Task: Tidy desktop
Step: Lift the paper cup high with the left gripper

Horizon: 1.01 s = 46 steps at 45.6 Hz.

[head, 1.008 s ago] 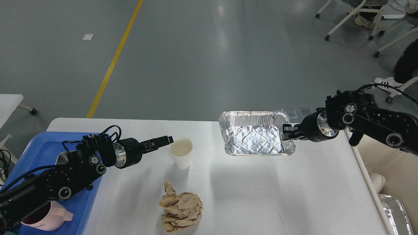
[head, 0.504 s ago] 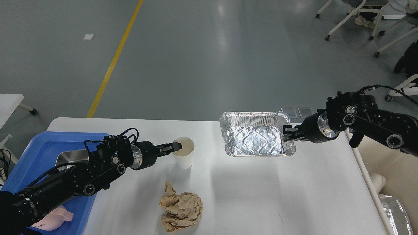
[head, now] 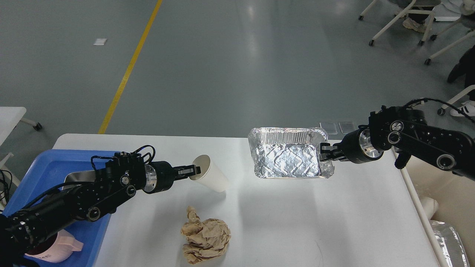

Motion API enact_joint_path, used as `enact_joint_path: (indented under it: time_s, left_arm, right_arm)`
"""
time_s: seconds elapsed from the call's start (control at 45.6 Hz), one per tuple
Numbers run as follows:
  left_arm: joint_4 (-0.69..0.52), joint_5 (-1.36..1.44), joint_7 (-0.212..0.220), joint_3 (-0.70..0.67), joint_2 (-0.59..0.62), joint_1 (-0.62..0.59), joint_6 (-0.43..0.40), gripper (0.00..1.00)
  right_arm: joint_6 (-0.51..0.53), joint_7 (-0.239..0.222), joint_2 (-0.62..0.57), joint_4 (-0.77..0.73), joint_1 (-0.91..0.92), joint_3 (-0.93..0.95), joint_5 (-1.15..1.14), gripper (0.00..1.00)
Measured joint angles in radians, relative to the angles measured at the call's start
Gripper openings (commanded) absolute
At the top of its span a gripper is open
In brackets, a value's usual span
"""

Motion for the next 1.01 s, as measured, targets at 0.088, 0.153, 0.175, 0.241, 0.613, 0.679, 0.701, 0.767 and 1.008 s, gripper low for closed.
enact_joint_path:
  time_s: [0.088, 0.153, 0.175, 0.241, 0.613, 0.679, 0.701, 0.767, 1.008]
  left_arm:
    - [-0.081, -0.005, -0.007, -0.004, 0.083, -0.004, -0.010, 0.00]
    - [-0.149, -0.006, -0.015, -0.005, 0.156, -0.004, -0.012, 0.00]
    - [-0.168, -0.006, -0.017, -0.006, 0.177, -0.004, -0.013, 0.00]
    - [-0.231, -0.006, -0.021, -0.011, 0.245, -0.004, -0.013, 0.00]
    - [-0.520, -0.014, -0.024, -0.186, 0.598, -0.056, -0.094, 0.00]
    - [-0.529, -0.014, -0.024, -0.250, 0.621, -0.070, -0.134, 0.00]
    - [-0.531, -0.014, -0.025, -0.270, 0.630, -0.077, -0.148, 0.00]
    - [-0.531, -0.015, -0.025, -0.314, 0.650, -0.103, -0.182, 0.00]
    - [-0.528, -0.023, -0.021, -0.358, 0.646, -0.261, -0.271, 0.02]
  right_arm:
    - [0.000, 0.000, 0.000, 0.000, 0.001, 0.000, 0.000, 0.00]
    - [0.000, 0.000, -0.002, 0.001, 0.001, 0.003, 0.000, 0.00]
    - [0.000, 0.000, -0.002, 0.000, 0.001, 0.004, 0.000, 0.00]
    - [0.000, 0.000, -0.002, 0.001, 0.001, 0.008, 0.000, 0.00]
    - [-0.002, -0.001, 0.023, -0.001, 0.008, 0.014, 0.000, 0.00]
    - [-0.002, -0.001, 0.030, 0.000, 0.009, 0.017, 0.000, 0.00]
    - [-0.002, -0.001, 0.031, 0.000, 0.009, 0.018, 0.000, 0.00]
    - [-0.002, -0.001, 0.033, 0.000, 0.009, 0.020, 0.000, 0.00]
    - [-0.002, 0.000, 0.047, 0.000, 0.006, 0.020, 0.000, 0.00]
